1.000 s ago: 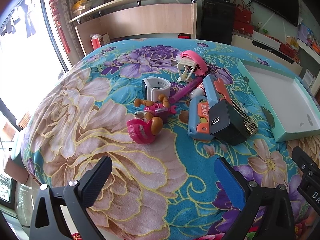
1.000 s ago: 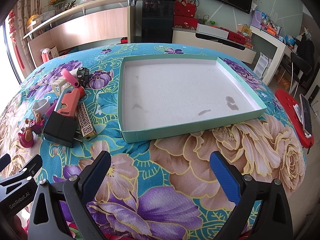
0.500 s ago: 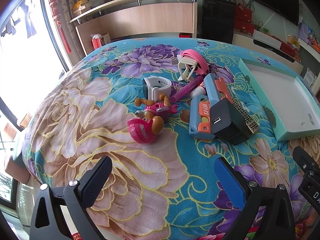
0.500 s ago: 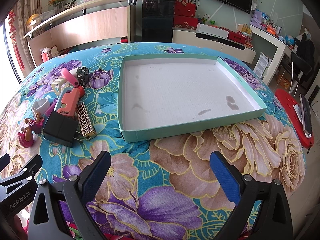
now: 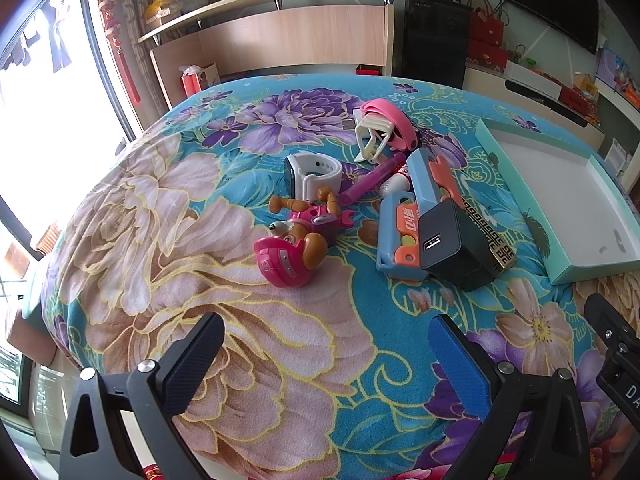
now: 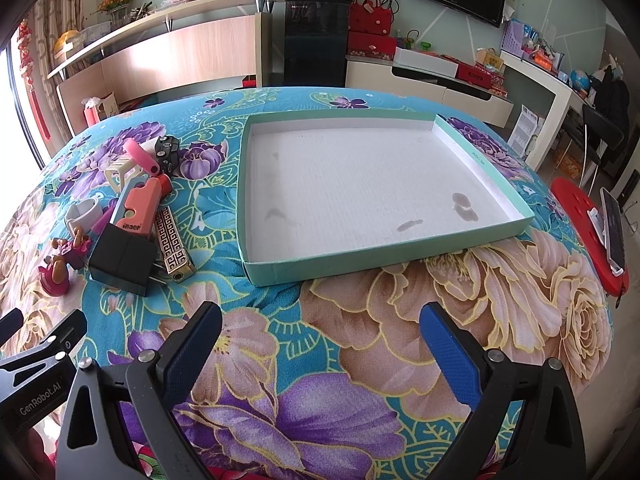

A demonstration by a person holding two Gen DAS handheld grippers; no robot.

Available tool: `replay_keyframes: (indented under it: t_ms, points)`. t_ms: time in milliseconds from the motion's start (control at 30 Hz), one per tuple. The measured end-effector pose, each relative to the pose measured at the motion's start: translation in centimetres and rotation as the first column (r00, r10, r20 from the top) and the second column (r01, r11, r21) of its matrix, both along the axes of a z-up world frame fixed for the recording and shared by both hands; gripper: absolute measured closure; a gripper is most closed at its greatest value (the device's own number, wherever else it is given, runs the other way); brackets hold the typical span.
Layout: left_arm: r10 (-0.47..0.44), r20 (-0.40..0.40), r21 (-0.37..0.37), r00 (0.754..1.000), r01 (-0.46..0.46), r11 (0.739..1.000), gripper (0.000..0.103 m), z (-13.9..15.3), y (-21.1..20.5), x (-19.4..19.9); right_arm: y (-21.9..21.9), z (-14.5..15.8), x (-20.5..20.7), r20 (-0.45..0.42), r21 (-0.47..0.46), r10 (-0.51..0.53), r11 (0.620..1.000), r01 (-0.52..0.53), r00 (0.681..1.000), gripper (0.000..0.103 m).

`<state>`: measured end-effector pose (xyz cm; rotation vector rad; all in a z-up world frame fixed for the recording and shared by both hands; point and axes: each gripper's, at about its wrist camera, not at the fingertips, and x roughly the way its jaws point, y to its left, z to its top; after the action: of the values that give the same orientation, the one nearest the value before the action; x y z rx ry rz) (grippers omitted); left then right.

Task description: Organize rigid objects

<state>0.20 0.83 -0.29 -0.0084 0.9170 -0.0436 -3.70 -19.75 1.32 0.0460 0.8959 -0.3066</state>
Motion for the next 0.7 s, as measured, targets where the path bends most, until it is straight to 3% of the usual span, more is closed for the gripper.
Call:
replay_keyframes:
  t_ms: [100, 200, 467, 700]
  points:
    - [-0.008, 0.005, -0.081, 1.000, 0.009, 0.997, 0.000, 0.3, 1.1, 0.1, 0.5, 0.8, -0.4, 0.038, -0.003, 0.037, 0.999, -0.037, 0.999, 0.004]
    - [-0.009, 0.011, -0.103, 1.000, 0.010, 0.995, 0.000, 0.7, 2.1, 0.4, 1.6, 1.6, -0.3, 0.063, 0.004, 0.088, 0.996, -0.089, 0.994, 0.004]
    - [0.017, 0.008, -0.087, 1.000, -0.016, 0.996, 0.000, 1.0, 4.8, 1.7, 4.8, 2.4, 1.9, 0.084, 0.113, 0.204, 0.971, -0.213, 0.975, 0.004]
    - [0.015, -0.004, -0.083, 1.000, -0.015, 0.996, 0.004, 0.3, 5.9, 3.1, 6.1, 0.9, 4.2, 0.062, 0.246, 0.250, 0.935, -0.257, 0.966, 0.004]
